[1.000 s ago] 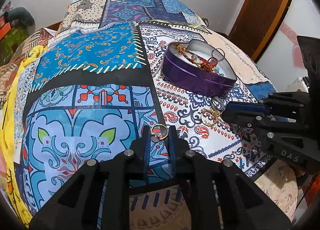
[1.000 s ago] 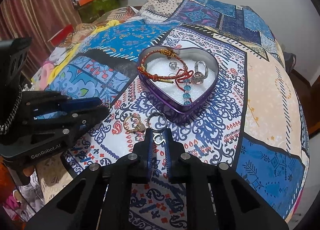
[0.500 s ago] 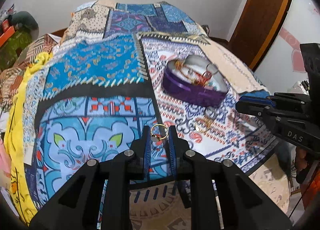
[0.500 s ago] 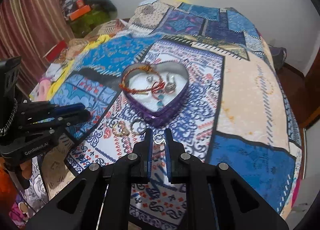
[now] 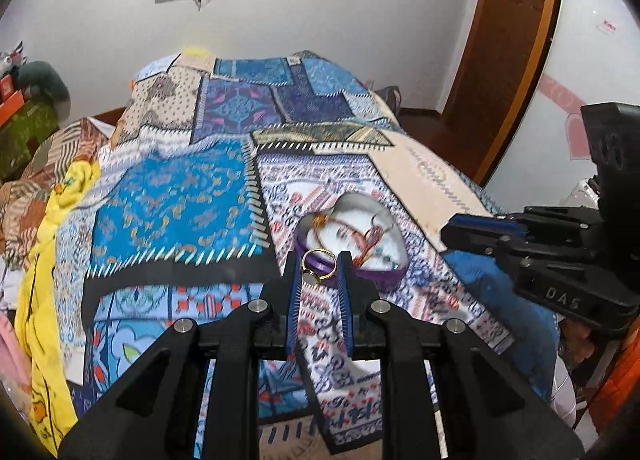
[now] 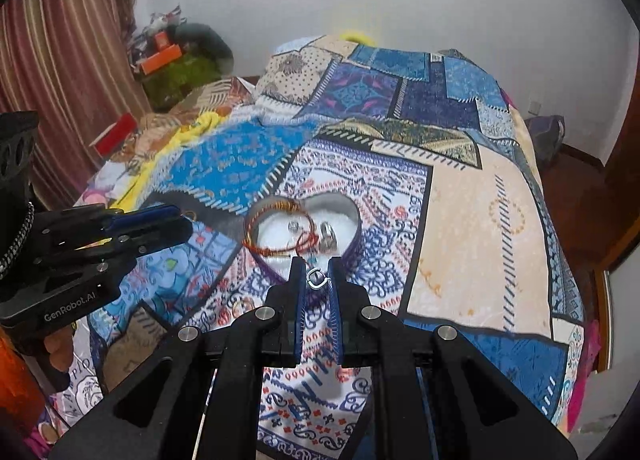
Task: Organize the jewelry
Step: 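Carry the gold ring over the heart tin with the left gripper, then open the left gripper to drop the gold ring into the tin while the right gripper lowers into it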
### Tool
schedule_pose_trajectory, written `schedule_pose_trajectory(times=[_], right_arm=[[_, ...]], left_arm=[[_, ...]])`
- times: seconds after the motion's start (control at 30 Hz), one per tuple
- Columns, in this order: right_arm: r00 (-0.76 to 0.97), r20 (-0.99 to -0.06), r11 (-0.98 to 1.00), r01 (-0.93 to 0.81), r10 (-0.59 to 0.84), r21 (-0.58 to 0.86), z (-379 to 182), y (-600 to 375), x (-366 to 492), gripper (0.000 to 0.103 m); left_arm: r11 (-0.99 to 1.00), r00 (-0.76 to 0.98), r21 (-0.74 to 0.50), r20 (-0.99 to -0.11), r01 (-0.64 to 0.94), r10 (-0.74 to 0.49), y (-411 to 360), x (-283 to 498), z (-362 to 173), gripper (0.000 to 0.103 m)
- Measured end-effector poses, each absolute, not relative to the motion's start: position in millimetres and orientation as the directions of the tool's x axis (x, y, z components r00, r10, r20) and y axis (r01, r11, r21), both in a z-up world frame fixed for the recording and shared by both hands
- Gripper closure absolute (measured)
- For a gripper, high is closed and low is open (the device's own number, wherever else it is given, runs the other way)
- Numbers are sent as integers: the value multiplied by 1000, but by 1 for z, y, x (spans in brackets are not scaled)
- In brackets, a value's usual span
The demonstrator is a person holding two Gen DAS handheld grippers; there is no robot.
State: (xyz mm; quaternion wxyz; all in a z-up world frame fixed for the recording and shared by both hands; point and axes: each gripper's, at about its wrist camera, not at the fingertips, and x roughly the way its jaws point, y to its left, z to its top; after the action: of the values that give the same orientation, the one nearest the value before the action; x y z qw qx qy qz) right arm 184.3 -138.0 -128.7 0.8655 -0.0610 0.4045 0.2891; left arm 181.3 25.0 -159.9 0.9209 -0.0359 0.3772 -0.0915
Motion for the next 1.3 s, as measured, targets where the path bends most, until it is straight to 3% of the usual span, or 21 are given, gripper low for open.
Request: schedule_pose_trajectory(times=[1.3], right_arm=[[409, -788, 784, -604, 461, 145, -158, -116, 218, 93]], left_arm=[[964, 631, -171, -731, 202, -261, 9, 238, -185, 86]])
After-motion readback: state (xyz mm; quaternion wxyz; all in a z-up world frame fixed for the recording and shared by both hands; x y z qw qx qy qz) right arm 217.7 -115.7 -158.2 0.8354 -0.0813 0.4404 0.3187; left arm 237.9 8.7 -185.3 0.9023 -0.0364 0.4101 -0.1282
